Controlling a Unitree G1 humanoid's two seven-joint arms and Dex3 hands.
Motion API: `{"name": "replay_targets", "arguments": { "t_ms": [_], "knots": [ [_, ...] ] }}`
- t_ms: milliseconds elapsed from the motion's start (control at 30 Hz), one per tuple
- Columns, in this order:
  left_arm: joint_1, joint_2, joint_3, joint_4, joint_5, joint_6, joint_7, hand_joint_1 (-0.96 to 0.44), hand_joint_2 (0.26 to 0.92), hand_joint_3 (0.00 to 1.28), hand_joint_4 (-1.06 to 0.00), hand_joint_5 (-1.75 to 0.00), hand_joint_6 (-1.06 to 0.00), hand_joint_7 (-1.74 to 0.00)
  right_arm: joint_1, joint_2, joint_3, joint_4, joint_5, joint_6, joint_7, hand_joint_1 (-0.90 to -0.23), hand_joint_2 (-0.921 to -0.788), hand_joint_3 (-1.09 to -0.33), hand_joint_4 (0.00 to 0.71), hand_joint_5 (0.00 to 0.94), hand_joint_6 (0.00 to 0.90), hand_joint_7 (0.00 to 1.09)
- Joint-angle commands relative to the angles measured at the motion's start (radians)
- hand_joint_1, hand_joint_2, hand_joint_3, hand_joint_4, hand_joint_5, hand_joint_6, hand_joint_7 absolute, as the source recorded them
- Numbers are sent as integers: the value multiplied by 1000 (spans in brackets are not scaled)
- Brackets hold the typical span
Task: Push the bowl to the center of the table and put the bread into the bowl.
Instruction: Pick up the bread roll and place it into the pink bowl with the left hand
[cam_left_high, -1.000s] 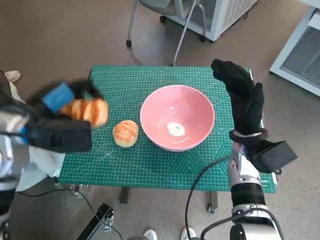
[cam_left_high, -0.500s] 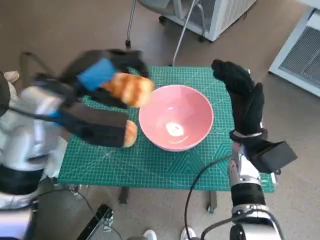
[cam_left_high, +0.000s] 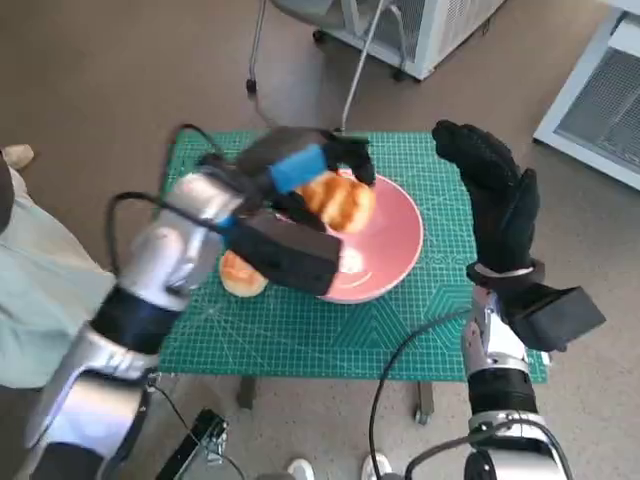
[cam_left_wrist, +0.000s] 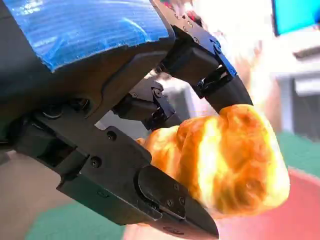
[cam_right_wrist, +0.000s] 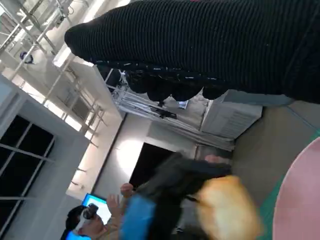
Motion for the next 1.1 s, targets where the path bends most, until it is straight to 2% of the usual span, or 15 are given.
{"name": "replay_targets", "arguments": {
  "t_ms": [33,67,133,200,233,267,300,400,500,633,767,933,1100],
  "knots": [
    [-45,-19,-26,72,9,-28,20,0,920,95,-632,-1162,-613,-1261,32,-9,-5,-3,1,3,-4,-435,-921,-619,461,3,148,833],
    [-44,-26,-27,86,0,-29,10,0,920,103,-624,-1179,-603,-1264,34,-10,-5,-3,-3,-1,-7,-436,-921,-619,461,3,149,832],
    [-40,-36,-28,104,-18,-23,-24,0,920,166,-541,-1320,-551,-1256,36,-12,-5,-4,-9,-7,-14,-428,-921,-618,461,3,150,831],
    [-33,-40,-30,110,-34,-7,-80,0,921,327,-336,-1515,-391,-1423,38,-14,-4,-5,-14,-11,-20,-418,-921,-620,461,3,152,828],
    [-29,-41,-30,109,-40,-1,-107,6,898,335,-271,-1325,-340,-1245,38,-15,-3,-5,-16,-12,-23,-417,-921,-621,461,3,152,827],
    [-30,-43,-28,110,-58,14,-164,14,899,304,-232,-928,-289,-928,38,-16,-4,-4,-17,-13,-24,-414,-921,-622,461,3,153,826],
    [-31,-45,-27,109,-70,25,-205,22,907,264,-188,-605,-259,-665,38,-17,-4,-4,-17,-13,-25,-413,-921,-622,459,2,154,824],
    [-43,-46,-13,107,-119,50,-314,22,916,193,-125,-200,-237,-320,37,-18,-4,-2,-17,-15,-28,-416,-921,-623,457,1,156,821],
    [-41,-34,0,77,-146,70,-376,-6,916,134,-90,-66,-242,-185,37,-18,-3,-3,-22,-18,-37,-417,-921,-623,455,0,157,818],
    [-19,-12,14,22,-158,79,-383,-45,909,78,-59,-14,-248,-108,36,-16,1,-6,-30,-18,-49,-417,-921,-624,454,0,159,816],
    [22,23,40,-48,-168,54,-347,-108,890,49,-34,-3,-249,-86,36,-11,6,-10,-34,-15,-58,-415,-921,-625,454,0,159,816],
    [59,79,79,-147,-179,50,-341,-171,862,20,-18,0,-245,-68,35,-7,10,-14,-33,-10,-56,-413,-921,-628,453,0,158,815],
    [101,147,139,-245,-213,38,-351,-179,843,6,-12,0,-227,-54,31,-6,11,-11,-23,-5,-46,-412,-921,-630,452,0,156,815]
  ]
}}
